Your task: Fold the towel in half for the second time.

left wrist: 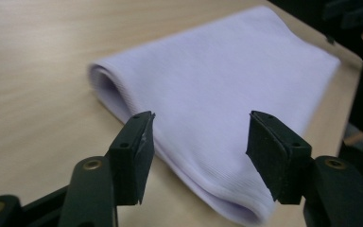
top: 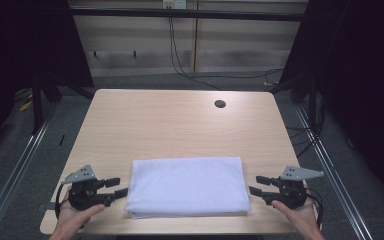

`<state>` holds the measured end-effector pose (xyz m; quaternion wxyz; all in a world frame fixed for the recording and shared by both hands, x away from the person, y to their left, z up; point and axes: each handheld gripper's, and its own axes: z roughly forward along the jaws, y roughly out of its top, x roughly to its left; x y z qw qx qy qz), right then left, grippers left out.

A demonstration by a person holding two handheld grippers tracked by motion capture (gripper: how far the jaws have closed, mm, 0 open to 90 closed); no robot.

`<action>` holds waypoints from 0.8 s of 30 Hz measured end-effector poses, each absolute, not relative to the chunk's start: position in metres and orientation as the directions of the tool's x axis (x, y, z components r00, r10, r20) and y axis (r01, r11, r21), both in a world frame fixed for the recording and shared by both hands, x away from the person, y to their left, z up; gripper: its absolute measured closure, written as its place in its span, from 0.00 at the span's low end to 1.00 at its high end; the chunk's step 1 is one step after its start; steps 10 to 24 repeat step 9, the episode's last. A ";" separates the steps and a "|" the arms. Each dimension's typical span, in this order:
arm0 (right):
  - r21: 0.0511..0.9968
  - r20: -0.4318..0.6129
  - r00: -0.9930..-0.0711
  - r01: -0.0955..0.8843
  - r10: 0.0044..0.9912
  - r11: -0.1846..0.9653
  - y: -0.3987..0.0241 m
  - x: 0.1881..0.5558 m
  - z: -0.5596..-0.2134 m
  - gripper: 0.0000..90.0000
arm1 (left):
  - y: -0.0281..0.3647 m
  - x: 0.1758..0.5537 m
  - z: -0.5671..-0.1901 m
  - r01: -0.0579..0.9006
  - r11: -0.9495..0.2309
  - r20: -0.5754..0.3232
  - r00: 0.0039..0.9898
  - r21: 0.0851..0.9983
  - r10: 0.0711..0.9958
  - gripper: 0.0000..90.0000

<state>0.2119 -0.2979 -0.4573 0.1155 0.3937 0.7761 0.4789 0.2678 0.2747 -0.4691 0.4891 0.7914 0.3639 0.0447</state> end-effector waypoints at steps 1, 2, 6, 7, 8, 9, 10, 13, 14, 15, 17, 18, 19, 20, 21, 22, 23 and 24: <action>0.844 0.193 -0.651 0.492 0.734 0.215 -0.301 0.215 -0.456 0.50 | 0.278 0.274 -0.469 0.536 -0.262 -0.265 0.713 0.802 0.649 0.46; 0.852 0.182 -0.631 0.485 0.754 0.200 -0.304 0.218 -0.454 0.48 | 0.281 0.280 -0.470 0.554 -0.228 -0.278 0.681 0.801 0.678 0.43; 0.865 0.189 -0.553 0.485 0.811 0.129 -0.319 0.229 -0.456 0.37 | 0.282 0.287 -0.475 0.572 -0.157 -0.284 0.604 0.805 0.745 0.34; 0.865 0.195 -0.540 0.488 0.819 0.116 -0.321 0.229 -0.457 0.37 | 0.280 0.285 -0.477 0.572 -0.173 -0.278 0.613 0.802 0.740 0.32; 0.865 0.190 -0.526 0.489 0.829 0.112 -0.323 0.229 -0.459 0.37 | 0.280 0.285 -0.479 0.573 -0.177 -0.280 0.618 0.800 0.735 0.30; 0.866 0.194 -0.524 0.489 0.829 0.107 -0.324 0.228 -0.461 0.36 | 0.279 0.285 -0.480 0.581 -0.182 -0.277 0.611 0.794 0.742 0.30; 0.866 0.194 -0.524 0.489 0.829 0.107 -0.324 0.228 -0.461 0.36 | 0.279 0.285 -0.480 0.581 -0.182 -0.277 0.611 0.794 0.742 0.30; 0.866 0.194 -0.524 0.489 0.829 0.107 -0.324 0.228 -0.461 0.36 | 0.279 0.285 -0.480 0.581 -0.182 -0.277 0.611 0.794 0.742 0.30; 0.866 0.194 -0.524 0.489 0.829 0.107 -0.324 0.228 -0.461 0.36 | 0.279 0.285 -0.480 0.581 -0.182 -0.277 0.611 0.794 0.742 0.30; 0.866 0.194 -0.524 0.489 0.829 0.107 -0.324 0.228 -0.461 0.36 | 0.279 0.285 -0.480 0.581 -0.182 -0.277 0.611 0.794 0.742 0.30; 0.866 0.194 -0.524 0.489 0.829 0.107 -0.324 0.228 -0.461 0.36 | 0.279 0.285 -0.480 0.581 -0.182 -0.277 0.611 0.794 0.742 0.30; 0.866 0.194 -0.524 0.489 0.829 0.107 -0.324 0.228 -0.461 0.36 | 0.279 0.285 -0.480 0.581 -0.182 -0.277 0.611 0.794 0.742 0.30; 0.866 0.194 -0.524 0.489 0.829 0.107 -0.324 0.228 -0.461 0.36 | 0.279 0.285 -0.480 0.581 -0.182 -0.277 0.611 0.794 0.742 0.30; 0.866 0.194 -0.524 0.489 0.829 0.107 -0.324 0.228 -0.461 0.36 | 0.279 0.285 -0.480 0.581 -0.182 -0.277 0.611 0.794 0.742 0.30; 0.866 0.194 -0.524 0.489 0.829 0.107 -0.324 0.228 -0.461 0.36 | 0.279 0.285 -0.480 0.581 -0.182 -0.277 0.611 0.794 0.742 0.30; 0.866 0.194 -0.524 0.489 0.829 0.107 -0.324 0.228 -0.461 0.36 | 0.279 0.285 -0.480 0.581 -0.182 -0.277 0.611 0.794 0.742 0.30; 0.866 0.194 -0.524 0.489 0.829 0.107 -0.324 0.228 -0.461 0.36 | 0.279 0.285 -0.480 0.581 -0.182 -0.277 0.611 0.794 0.742 0.30; 0.866 0.194 -0.524 0.489 0.829 0.107 -0.324 0.228 -0.461 0.36 | 0.279 0.285 -0.480 0.581 -0.182 -0.277 0.611 0.794 0.742 0.30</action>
